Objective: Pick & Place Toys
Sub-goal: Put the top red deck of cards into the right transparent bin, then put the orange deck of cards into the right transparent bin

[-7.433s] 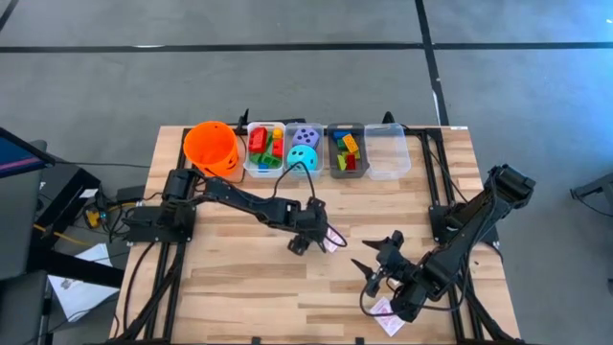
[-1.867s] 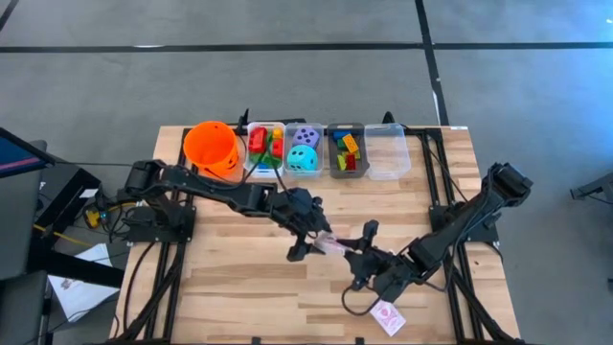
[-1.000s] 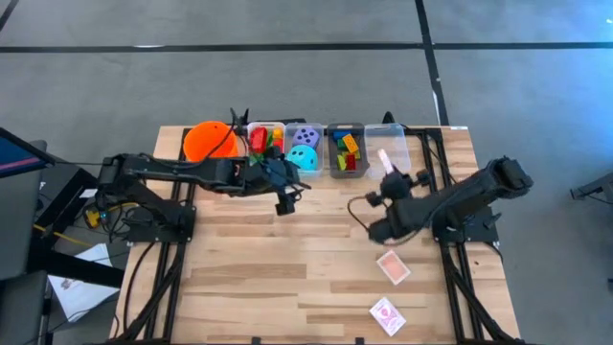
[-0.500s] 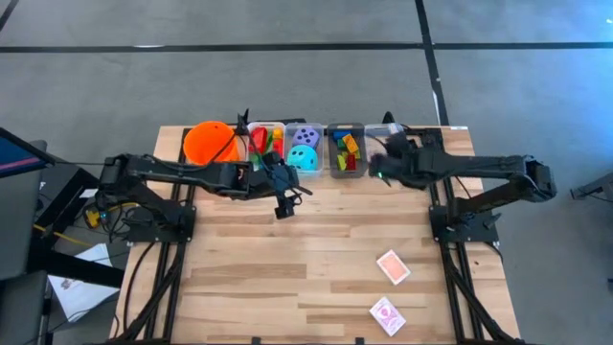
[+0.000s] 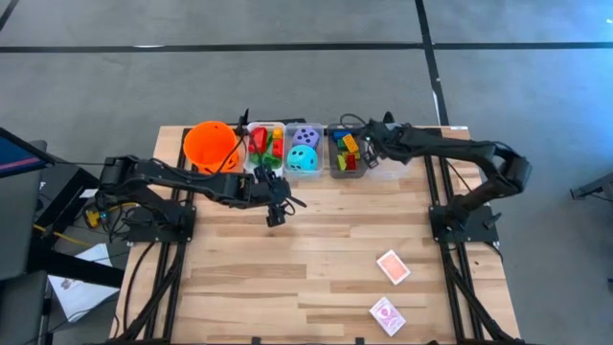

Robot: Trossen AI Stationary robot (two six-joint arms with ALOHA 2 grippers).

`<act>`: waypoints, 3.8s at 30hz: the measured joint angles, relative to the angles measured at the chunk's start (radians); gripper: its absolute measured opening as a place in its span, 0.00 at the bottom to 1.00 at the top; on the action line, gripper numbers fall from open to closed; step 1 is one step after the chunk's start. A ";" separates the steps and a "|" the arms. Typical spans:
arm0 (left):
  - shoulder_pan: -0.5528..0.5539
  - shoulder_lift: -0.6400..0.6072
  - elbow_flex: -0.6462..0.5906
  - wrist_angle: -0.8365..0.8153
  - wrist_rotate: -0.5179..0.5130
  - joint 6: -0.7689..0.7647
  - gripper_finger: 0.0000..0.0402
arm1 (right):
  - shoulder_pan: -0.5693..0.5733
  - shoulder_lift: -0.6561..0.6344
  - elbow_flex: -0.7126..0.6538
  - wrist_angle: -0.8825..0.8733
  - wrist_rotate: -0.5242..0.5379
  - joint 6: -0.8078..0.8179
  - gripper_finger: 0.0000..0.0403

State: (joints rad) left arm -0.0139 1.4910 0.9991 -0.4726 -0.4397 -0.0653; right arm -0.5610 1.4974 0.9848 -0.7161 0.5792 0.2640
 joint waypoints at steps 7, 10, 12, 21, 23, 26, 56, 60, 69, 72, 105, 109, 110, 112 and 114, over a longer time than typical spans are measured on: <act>0.000 0.000 -0.012 0.045 0.018 -0.004 0.77 | 0.035 0.062 0.000 -0.033 -0.019 -0.178 0.22; 0.000 0.000 -0.012 0.075 0.021 -0.004 0.77 | 0.066 0.061 0.000 -0.031 -0.047 -0.188 0.29; 0.000 0.000 -0.012 0.100 0.021 0.001 0.77 | 0.086 0.052 0.000 -0.032 -0.047 -0.187 0.36; 0.000 0.000 -0.012 0.180 0.022 0.006 0.77 | 0.151 -0.052 0.000 -0.063 0.021 -0.125 0.61; 0.000 0.000 -0.012 0.185 0.022 0.005 0.77 | 0.172 -0.086 0.000 -0.103 0.056 -0.096 0.62; 0.000 0.000 -0.012 0.185 0.022 0.005 0.77 | 0.224 -0.148 0.000 -0.175 0.106 -0.026 0.61; -0.167 0.303 -0.115 1.028 0.521 0.242 0.77 | 1.455 0.096 0.008 -0.090 0.704 1.169 0.42; -0.147 0.464 -0.027 1.112 0.514 0.248 0.77 | 1.456 0.084 0.008 -0.088 0.708 1.163 0.40; -0.103 0.580 0.100 1.018 0.515 0.298 0.77 | 1.457 0.076 0.008 -0.145 0.604 1.183 0.36; -0.085 0.517 0.094 0.940 0.515 0.296 0.77 | 1.450 0.050 0.008 -0.251 0.383 1.334 0.33; -0.055 0.021 -0.049 0.821 0.523 0.323 0.77 | 1.436 0.069 0.008 -0.302 -0.298 1.614 0.98; -0.050 0.021 -0.048 0.834 0.522 0.323 0.77 | 1.423 0.092 0.008 -0.293 -0.306 1.608 0.97; -0.050 0.021 -0.048 0.833 0.522 0.323 0.77 | 1.420 0.100 0.008 -0.294 -0.321 1.594 0.97; -0.050 0.021 -0.048 0.834 0.522 0.323 0.77 | 1.410 0.129 0.009 -0.295 -0.353 1.567 0.98; -0.050 0.021 -0.048 0.831 0.522 0.323 0.77 | 1.396 0.159 0.008 -0.298 -0.380 1.535 0.98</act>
State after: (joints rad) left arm -0.0643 1.5120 0.9508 0.3580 0.0826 0.2577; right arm 0.8350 1.6565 0.9928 -1.0140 0.1992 1.7993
